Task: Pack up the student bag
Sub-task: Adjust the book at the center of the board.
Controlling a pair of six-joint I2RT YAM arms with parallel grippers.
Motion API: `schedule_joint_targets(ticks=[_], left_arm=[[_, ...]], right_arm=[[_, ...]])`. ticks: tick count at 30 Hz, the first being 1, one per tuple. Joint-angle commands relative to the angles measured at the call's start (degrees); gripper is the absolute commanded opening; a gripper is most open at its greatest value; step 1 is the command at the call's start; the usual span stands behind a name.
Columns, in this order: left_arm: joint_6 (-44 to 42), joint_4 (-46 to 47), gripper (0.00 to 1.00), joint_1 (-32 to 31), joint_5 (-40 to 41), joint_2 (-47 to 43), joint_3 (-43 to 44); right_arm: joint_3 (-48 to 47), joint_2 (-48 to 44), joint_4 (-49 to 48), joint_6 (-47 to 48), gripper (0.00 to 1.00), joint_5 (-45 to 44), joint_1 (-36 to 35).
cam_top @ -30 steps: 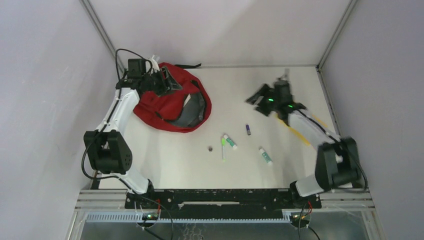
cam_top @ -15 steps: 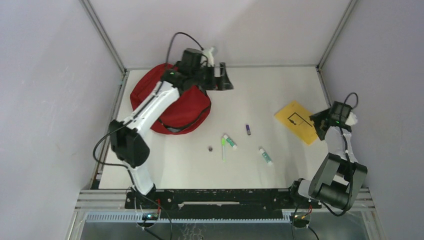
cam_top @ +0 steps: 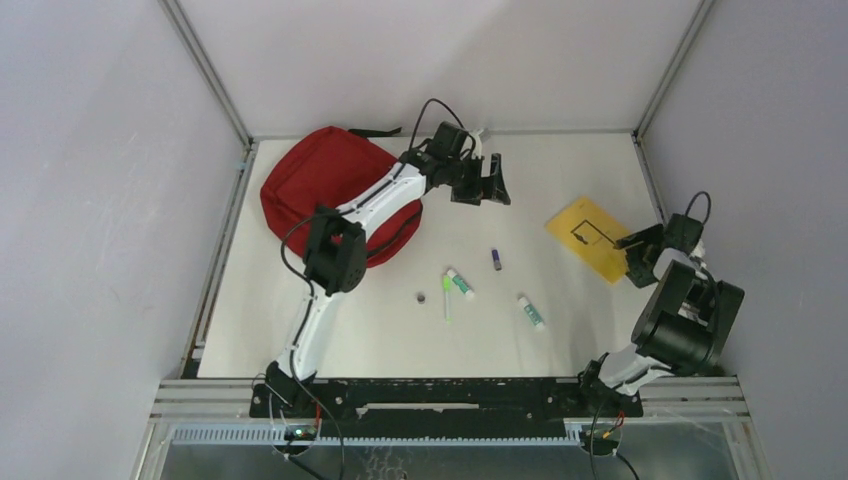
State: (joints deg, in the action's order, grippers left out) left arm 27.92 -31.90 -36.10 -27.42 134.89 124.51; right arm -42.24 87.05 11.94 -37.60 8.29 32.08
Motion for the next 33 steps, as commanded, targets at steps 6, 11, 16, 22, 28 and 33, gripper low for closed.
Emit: schedule_joint_targets(ticks=[6, 11, 16, 22, 28, 33], left_arm=[[1.3, 2.2, 0.97, 2.2, -1.7, -2.1, 1.5], [0.5, 2.3, 0.97, 3.7, -1.5, -3.7, -0.4], [1.0, 2.9, 0.97, 3.8, -2.5, -3.2, -0.6], [1.1, 2.9, 0.97, 3.5, -4.1, -2.9, -1.4], [-0.5, 2.3, 0.97, 4.4, -4.0, -4.7, -3.5], [-0.5, 2.3, 0.97, 6.7, -4.4, -6.5, -5.5]], right_arm=[[0.1, -0.6, 0.2, -5.3, 0.77, 11.3, -24.6], [-1.1, -11.3, 4.5, -4.1, 0.79, 8.9, -33.9], [-2.0, -13.2, 2.7, 0.1, 0.82, 3.5, -23.5], [-7.4, -0.4, 0.8, 2.0, 0.84, 2.1, -14.3], [-11.4, 12.2, -2.0, 3.3, 0.88, 13.1, -11.7], [-11.5, 13.9, -3.5, 2.9, 0.88, 13.3, -21.7]])
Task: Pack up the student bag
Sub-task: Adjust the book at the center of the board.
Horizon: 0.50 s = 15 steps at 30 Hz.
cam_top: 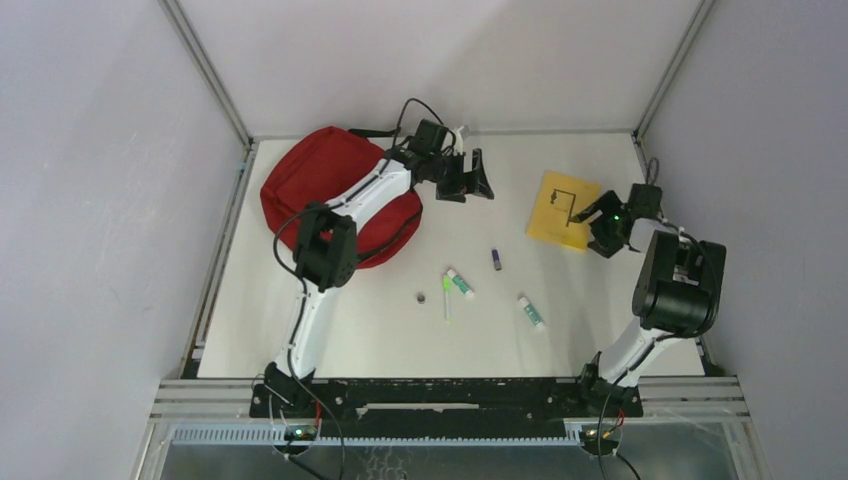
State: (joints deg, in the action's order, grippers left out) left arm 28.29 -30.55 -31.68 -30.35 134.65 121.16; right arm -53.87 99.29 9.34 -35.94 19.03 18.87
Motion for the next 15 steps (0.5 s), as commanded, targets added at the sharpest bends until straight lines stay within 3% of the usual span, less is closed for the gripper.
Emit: schedule_joint_targets(ticks=[1, 5, 8, 15], left_arm=[[-0.9, 1.0, 0.97, 2.9, -1.4, -6.8, -2.7], [0.1, 2.7, 0.98, 4.6, -3.1, -9.1, -5.2], [-0.6, 2.4, 0.98, 4.9, -1.7, -10.0, -5.7], [0.5, 2.7, 0.99, 4.6, -2.7, -9.0, -4.8]], right_arm=[[-0.5, 1.9, -1.7, 0.8, 0.88, 3.3, -11.2], [-6.4, 3.1, -0.6, 1.0, 0.88, 7.3, -21.0], [-10.4, 1.5, 3.2, 4.4, 0.88, 6.1, -23.3], [-12.9, 0.6, 0.9, 2.2, 0.88, -2.0, -11.2]])
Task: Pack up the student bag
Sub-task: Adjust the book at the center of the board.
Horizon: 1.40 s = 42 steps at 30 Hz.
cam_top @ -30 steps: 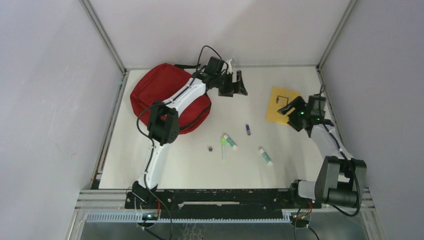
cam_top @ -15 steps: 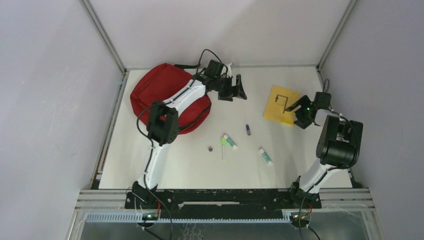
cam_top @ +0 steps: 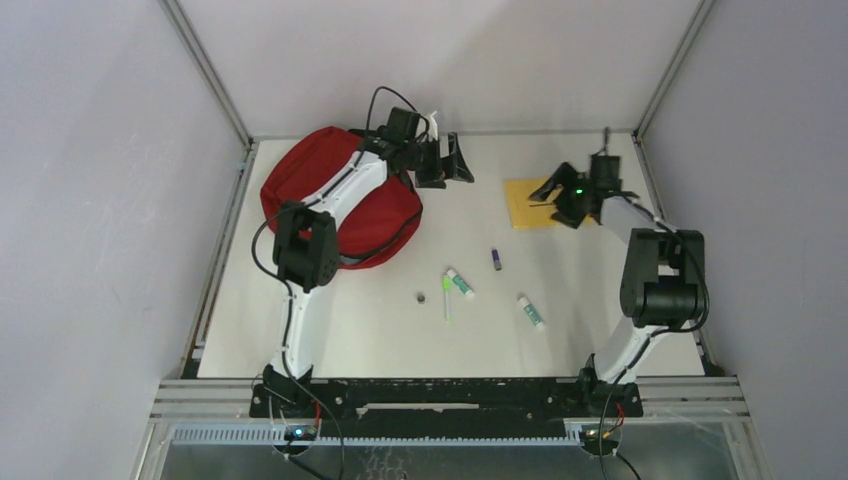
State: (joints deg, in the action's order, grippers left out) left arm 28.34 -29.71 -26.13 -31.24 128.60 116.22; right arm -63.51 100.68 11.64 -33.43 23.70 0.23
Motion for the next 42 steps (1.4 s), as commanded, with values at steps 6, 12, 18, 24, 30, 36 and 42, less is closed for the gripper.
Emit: schedule_joint_targets(ticks=[6, 12, 18, 24, 30, 36, 42], left_arm=[[3.2, 3.6, 1.00, -3.2, 2.2, -3.1, -1.5], [4.7, 2.9, 1.00, -3.7, 4.7, -1.3, -1.5], [4.8, -0.8, 1.00, -3.8, 2.5, 2.4, 3.4], [4.2, -1.8, 1.00, -3.8, 1.4, 3.7, 4.1], [4.4, -1.6, 1.00, -3.8, 1.5, 4.1, 3.6], [5.7, -0.9, 1.00, -3.8, 0.6, 6.0, 4.8], [8.8, -0.3, 0.99, -3.8, 0.9, 9.6, 7.8]], right_arm=[[-17.4, 12.8, 7.0, -2.9, 0.89, -9.2, 13.8], [-22.0, 18.6, 8.8, -3.2, 0.89, -9.9, 16.9], [-16.1, 16.4, 7.7, -2.3, 0.89, -7.0, 15.7], [-3.1, 8.8, 2.2, -3.2, 0.89, -5.1, 14.4], [0.6, 4.2, 1.2, -1.5, 0.88, -0.8, 4.7], [1.3, -0.9, 4.7, 0.5, 0.87, -4.8, 1.5], [-0.8, -1.8, 2.0, 2.2, 0.88, -5.8, 5.9]])
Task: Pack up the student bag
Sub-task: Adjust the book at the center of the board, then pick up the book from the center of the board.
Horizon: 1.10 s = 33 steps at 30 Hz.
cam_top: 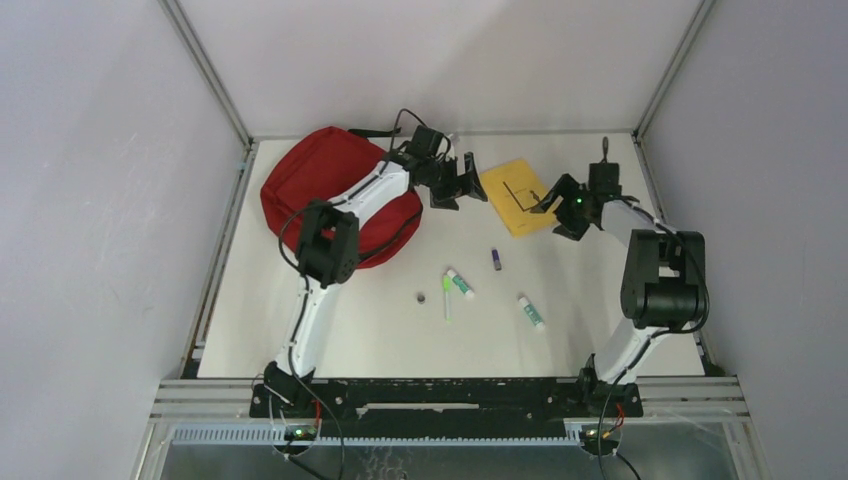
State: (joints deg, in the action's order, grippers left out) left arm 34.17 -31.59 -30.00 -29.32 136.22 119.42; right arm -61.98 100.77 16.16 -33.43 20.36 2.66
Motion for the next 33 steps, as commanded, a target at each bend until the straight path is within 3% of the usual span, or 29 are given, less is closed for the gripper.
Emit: schedule_joint_targets(ticks=[1, 4, 9, 15, 26, 33], left_arm=[[3.7, 1.7, 0.98, 0.1, 0.6, 2.3, 4.9], [6.0, 3.8, 0.97, 0.0, 4.4, 3.0, 4.7], [8.0, 1.9, 0.99, 0.1, 5.2, 6.4, 8.7], [9.8, 0.4, 0.99, 0.1, 7.8, 7.2, 8.0], [11.3, 0.8, 0.97, 0.7, 2.2, 11.4, 10.6], [12.5, 7.3, 0.97, 2.2, -2.9, 10.1, 4.1]], right_arm=[[-3.5, -1.0, -3.3, 2.4, 0.88, -2.7, 4.1], [-10.3, 5.4, -2.2, 2.5, 0.88, -3.4, 5.9], [-28.7, 19.0, 9.1, 2.0, 0.89, -2.3, 6.7], [-39.5, 29.2, 18.0, 2.3, 0.88, -1.9, 4.4], [-18.7, 18.8, 2.2, -4.1, 0.86, 9.6, -2.0], [-16.7, 19.8, 1.0, -2.8, 0.80, 8.9, -5.6]])
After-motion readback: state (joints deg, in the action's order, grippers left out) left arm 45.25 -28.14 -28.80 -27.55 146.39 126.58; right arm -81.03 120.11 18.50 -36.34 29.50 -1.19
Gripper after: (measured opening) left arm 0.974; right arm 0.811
